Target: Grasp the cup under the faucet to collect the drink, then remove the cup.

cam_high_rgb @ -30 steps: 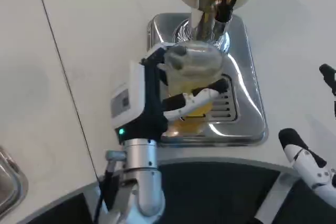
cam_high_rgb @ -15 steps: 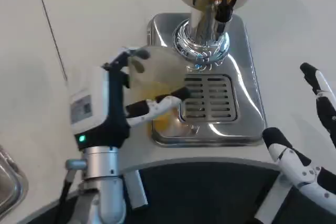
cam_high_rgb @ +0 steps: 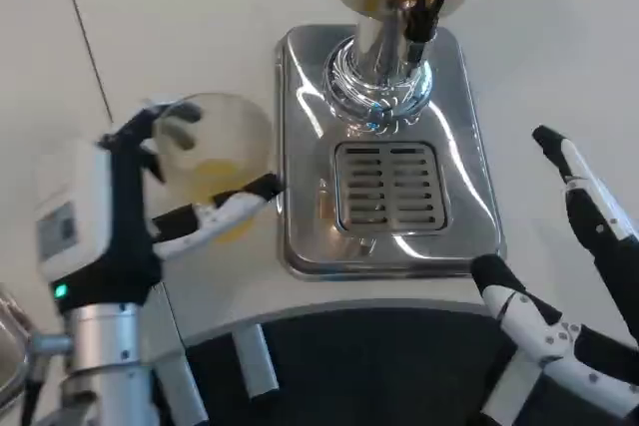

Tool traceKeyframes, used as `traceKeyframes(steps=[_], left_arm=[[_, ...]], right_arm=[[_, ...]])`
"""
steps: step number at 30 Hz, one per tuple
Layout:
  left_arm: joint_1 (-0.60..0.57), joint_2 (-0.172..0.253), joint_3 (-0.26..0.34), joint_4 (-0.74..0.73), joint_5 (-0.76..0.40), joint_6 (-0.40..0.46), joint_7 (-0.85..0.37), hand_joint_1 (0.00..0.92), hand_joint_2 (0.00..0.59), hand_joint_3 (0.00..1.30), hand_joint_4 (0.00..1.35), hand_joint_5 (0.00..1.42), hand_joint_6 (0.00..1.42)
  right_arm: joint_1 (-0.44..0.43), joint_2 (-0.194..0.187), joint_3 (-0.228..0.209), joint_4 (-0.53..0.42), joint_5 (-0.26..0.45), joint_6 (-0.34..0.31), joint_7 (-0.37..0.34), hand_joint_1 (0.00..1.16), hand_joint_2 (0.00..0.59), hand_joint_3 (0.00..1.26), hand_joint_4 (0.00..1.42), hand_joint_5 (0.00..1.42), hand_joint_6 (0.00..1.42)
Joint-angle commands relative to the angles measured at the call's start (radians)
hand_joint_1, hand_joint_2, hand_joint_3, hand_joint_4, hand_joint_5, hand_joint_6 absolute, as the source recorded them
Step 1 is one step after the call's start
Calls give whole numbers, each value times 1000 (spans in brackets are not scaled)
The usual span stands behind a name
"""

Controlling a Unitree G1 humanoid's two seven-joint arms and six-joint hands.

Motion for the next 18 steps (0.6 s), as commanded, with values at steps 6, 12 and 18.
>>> traceKeyframes(steps=[6, 12, 18], left_arm=[[169, 32, 90, -205, -90, -99, -92, 785, 0, 1141, 1098, 1377, 1424], [256, 22, 122, -335, -153, -140, -172, 785, 0, 1141, 1098, 1377, 1424], [368, 5, 132, -487, -186, -191, -250, 785, 0, 1141, 1098, 1377, 1424]], right_arm=[[27, -150, -30, 11, -84, -131, -34, 426, 438, 0, 0, 0, 0], [71, -226, -61, 10, -167, -237, -48, 396, 454, 0, 0, 0, 0], [165, -266, -141, 8, -160, -361, -101, 230, 525, 0, 0, 0, 0]])
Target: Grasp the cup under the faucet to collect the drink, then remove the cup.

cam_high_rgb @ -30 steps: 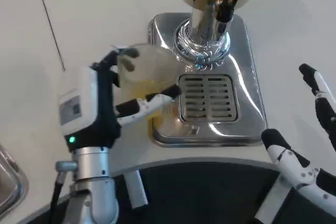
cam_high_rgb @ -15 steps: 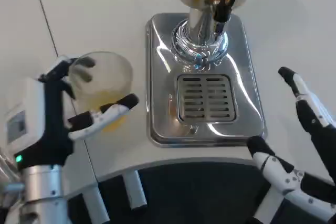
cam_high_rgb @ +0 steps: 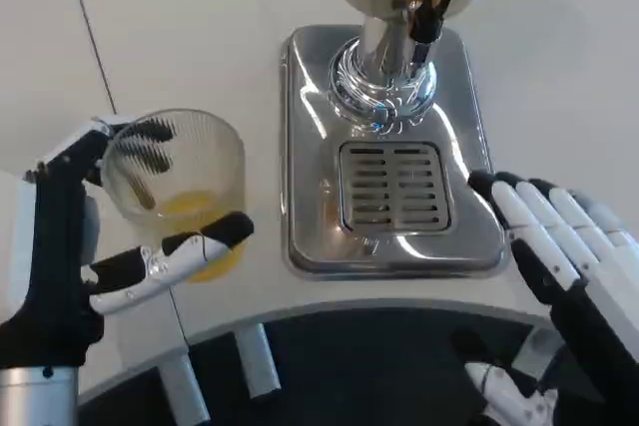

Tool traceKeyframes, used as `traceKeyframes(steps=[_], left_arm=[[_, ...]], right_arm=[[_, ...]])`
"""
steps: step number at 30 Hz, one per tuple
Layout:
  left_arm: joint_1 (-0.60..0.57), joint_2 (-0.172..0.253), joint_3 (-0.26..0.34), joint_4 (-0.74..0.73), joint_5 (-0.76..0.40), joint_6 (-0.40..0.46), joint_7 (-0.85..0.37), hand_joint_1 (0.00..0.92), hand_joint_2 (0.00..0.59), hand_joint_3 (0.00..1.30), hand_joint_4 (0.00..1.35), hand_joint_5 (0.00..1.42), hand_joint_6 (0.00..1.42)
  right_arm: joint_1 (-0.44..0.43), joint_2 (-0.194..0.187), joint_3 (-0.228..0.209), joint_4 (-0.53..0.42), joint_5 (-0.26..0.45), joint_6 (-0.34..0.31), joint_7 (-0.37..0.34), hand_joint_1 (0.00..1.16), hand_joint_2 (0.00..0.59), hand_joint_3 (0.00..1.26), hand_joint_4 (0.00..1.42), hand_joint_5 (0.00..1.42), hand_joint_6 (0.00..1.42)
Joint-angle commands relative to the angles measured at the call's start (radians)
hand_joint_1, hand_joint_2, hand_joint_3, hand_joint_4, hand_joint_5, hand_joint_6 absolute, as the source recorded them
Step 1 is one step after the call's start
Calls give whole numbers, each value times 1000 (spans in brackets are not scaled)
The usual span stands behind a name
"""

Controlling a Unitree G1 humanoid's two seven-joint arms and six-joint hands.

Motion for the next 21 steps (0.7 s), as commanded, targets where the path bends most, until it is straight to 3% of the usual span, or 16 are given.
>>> traceKeyframes(steps=[1, 6, 15, 21], left_arm=[[81, -19, 10, -121, -32, -65, -53, 785, 0, 1141, 1098, 1377, 1424], [180, -26, 12, -196, -57, -114, -122, 785, 0, 1141, 1098, 1377, 1424], [284, -48, -9, -292, -61, -208, -207, 785, 0, 1141, 1098, 1380, 1424], [320, -55, -6, -301, -54, -284, -231, 785, 0, 1140, 1098, 1381, 1424]], right_arm=[[75, -18, -56, 3, 7, -97, -68, 212, 538, 0, 0, 0, 0], [133, 6, -80, -3, 25, -167, -126, 168, 547, 0, 0, 0, 0], [166, 12, -112, -5, 56, -238, -133, 154, 545, 0, 0, 0, 0], [180, 21, -88, -13, 53, -270, -115, 123, 551, 0, 0, 0, 0]])
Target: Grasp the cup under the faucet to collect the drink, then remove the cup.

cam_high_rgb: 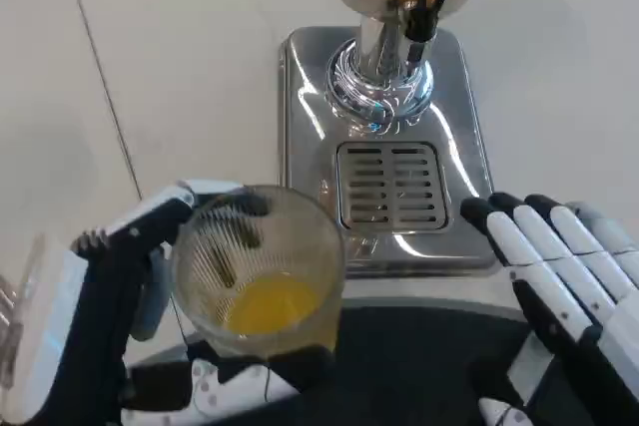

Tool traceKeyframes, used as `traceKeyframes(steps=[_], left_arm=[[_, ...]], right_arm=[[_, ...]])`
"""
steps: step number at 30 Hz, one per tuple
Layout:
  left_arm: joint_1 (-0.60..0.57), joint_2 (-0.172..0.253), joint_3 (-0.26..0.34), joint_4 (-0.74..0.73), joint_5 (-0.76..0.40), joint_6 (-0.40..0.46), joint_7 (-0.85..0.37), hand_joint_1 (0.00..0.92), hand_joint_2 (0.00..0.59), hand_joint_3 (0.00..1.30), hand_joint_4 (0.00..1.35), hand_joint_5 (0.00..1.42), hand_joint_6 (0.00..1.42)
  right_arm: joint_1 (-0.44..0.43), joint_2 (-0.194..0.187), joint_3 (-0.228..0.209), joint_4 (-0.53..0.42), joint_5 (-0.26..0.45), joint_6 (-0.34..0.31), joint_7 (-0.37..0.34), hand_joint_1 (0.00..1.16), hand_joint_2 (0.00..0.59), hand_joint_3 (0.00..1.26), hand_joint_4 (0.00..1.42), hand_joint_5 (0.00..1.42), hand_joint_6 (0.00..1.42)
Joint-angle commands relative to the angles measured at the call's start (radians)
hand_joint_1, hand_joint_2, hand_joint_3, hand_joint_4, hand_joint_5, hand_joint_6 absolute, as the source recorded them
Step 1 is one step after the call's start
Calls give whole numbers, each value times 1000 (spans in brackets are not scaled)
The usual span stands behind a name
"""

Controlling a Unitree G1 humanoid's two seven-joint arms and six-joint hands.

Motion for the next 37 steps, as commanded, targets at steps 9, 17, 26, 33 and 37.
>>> traceKeyframes(steps=[9, 17, 26, 33, 37], left_arm=[[15, -32, 22, -20, 13, -117, -23, 785, 0, 1140, 1098, 1377, 1424], [-1, -47, 23, -23, 28, -124, -38, 785, 0, 1140, 1098, 1377, 1424], [-13, -52, 65, -12, 58, -131, -35, 789, 0, 1140, 1086, 1377, 1424], [-13, -61, 69, -14, 53, -126, -41, 792, 0, 1140, 1085, 1377, 1424], [-10, -69, 69, -15, 51, -121, -42, 792, 0, 1140, 1085, 1377, 1424]], right_arm=[[11, 33, 62, -25, -16, -27, 32, 113, 550, 0, 0, 0, 0], [43, 49, 117, -17, -55, -67, 21, 109, 558, 0, 0, 0, 0], [49, 55, 111, -23, -58, -88, 15, 107, 560, 0, 0, 0, 0], [48, 60, 124, -25, -70, -96, 22, 107, 560, 0, 0, 0, 0], [50, 61, 132, -21, -78, -99, 21, 107, 560, 0, 0, 0, 0]])
